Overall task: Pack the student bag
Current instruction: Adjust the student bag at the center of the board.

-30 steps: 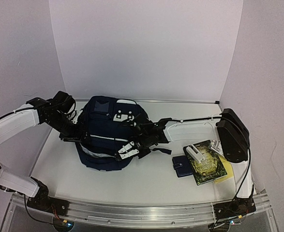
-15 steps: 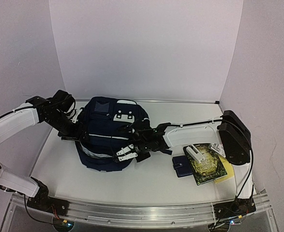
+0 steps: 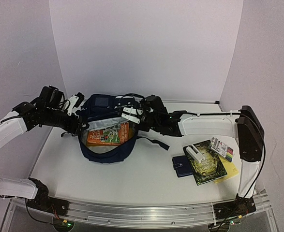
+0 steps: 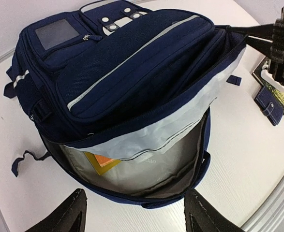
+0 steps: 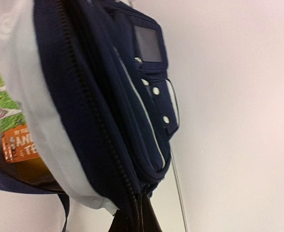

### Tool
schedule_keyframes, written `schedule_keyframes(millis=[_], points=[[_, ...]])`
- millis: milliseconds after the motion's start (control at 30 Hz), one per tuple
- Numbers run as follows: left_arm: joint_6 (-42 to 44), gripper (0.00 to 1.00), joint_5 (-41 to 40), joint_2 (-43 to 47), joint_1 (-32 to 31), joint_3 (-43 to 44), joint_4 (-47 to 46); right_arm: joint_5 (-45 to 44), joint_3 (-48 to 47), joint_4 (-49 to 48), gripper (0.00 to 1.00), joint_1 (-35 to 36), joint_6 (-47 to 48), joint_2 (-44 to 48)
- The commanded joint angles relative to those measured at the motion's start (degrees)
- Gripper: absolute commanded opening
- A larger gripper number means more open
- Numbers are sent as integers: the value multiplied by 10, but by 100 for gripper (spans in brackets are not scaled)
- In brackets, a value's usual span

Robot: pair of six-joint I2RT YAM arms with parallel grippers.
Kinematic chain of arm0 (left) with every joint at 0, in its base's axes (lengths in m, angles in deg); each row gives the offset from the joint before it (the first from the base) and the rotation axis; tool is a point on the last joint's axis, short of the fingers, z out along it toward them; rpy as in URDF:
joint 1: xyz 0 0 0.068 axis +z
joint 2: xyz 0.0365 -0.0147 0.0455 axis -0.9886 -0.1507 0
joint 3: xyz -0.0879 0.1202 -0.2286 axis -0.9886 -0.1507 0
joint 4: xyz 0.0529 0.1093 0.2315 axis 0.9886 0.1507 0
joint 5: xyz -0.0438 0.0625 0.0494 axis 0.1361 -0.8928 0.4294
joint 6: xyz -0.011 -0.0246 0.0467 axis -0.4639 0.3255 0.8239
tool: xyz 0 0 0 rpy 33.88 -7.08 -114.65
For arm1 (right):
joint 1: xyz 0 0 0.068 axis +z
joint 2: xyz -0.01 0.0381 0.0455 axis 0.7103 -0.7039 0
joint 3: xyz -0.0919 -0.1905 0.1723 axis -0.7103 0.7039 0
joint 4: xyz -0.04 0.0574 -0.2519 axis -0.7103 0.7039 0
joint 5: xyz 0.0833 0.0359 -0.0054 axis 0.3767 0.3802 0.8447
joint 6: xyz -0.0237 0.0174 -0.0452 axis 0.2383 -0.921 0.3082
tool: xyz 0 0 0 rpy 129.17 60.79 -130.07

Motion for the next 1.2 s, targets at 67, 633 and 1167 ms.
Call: schedule_keyframes(millis=[67, 633, 1167], points=[[129, 69, 17, -25, 2, 6, -102, -64, -17, -158, 0, -17, -61, 58], [235, 57, 177, -195, 7, 143, -41, -19, 41, -216, 0, -16, 0, 69], [260, 41, 187, -253, 21, 212, 67, -4, 72, -229, 0, -17, 38, 89]])
